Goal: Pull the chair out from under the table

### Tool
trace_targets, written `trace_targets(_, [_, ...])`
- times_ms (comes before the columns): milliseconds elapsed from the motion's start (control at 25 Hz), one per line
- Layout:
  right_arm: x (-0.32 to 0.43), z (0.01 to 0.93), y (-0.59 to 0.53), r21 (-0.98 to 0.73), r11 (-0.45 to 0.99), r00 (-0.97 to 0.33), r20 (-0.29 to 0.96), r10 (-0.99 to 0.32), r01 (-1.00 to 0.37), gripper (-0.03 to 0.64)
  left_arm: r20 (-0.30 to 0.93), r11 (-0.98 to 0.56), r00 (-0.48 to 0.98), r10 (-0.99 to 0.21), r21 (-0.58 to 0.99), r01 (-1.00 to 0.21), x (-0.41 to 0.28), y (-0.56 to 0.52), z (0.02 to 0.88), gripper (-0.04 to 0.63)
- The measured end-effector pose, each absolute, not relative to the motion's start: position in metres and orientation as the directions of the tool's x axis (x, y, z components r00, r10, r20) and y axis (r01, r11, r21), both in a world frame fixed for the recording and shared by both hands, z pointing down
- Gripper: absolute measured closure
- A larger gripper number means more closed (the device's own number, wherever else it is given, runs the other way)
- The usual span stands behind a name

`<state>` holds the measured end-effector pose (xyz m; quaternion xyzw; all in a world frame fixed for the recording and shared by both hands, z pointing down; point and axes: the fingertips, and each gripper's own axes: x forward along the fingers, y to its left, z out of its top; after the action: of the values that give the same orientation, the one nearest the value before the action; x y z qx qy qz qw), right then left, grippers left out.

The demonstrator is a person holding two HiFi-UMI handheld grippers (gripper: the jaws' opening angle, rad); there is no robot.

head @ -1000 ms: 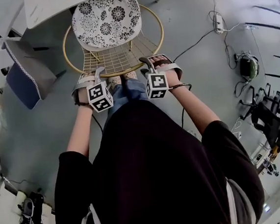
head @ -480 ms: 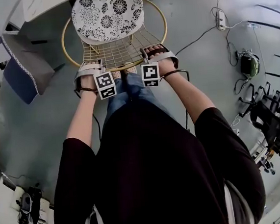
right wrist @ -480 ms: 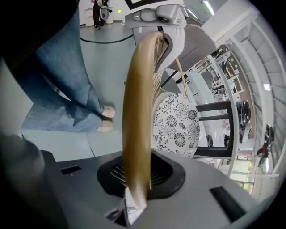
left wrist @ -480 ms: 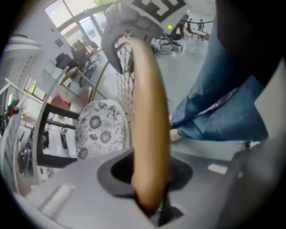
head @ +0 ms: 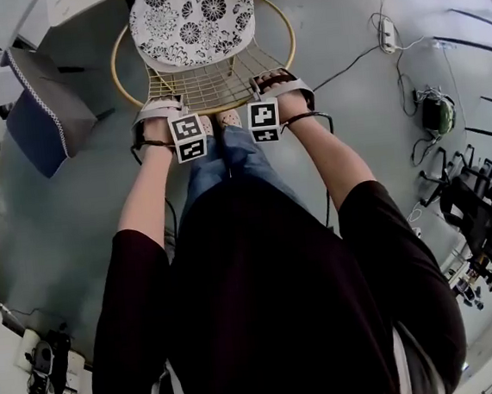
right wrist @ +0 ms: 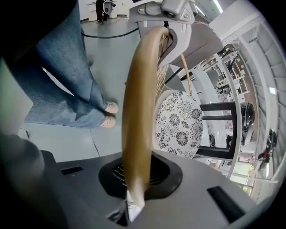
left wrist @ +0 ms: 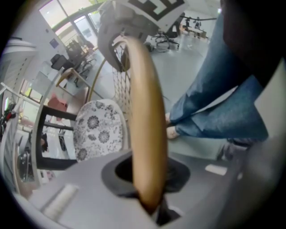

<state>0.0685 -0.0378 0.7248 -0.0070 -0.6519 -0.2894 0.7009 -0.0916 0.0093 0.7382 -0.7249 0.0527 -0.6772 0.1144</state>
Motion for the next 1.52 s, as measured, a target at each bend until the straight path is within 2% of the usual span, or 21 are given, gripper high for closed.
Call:
trace_targets(280, [0.070, 0.725, -0.013, 0.354, 0.847, -0.011, 0.924, -0.381, 0.397, 0.589, 0.971, -0.968, 0.082, -0.223, -0.230, 0.098, -0.091, 0.031, 0.738, 0.535])
trace_targets(640, [0.057, 0.709, -0.037, 0.321, 0.870, -0.009, 0.940, -0.342, 0.374, 0.589, 0.980, -0.974, 0.085, -0.180, -0.189, 0.122, -0.104, 0.004, 0.721, 0.533])
trace_targets(960, [0.052, 0.705, -0.037, 0.331, 0.853, -0.061, 0.940, -0.336, 0.403, 0.589, 0.981, -0.975, 0.097, -0.170, -0.182, 0.129, -0.109, 0.002, 0.721, 0.534])
trace_targets(1200, [0.045, 0.718, -0.033, 0.330, 0.869, -0.076, 0.942, -0.326, 0.368, 0.589, 0.984, -0.973, 0.091, -0.155, -0.168, 0.161, -0.117, 0.001, 0.738, 0.526])
trace_targets(1520, [0.050, 0.708, -0.035, 0.352, 0.845, -0.099, 0.934, -0.342, 0.403, 0.592, 0.980, -0.976, 0.091, -0.174, -0.184, 0.117, -0.110, 0.003, 0.731, 0.532])
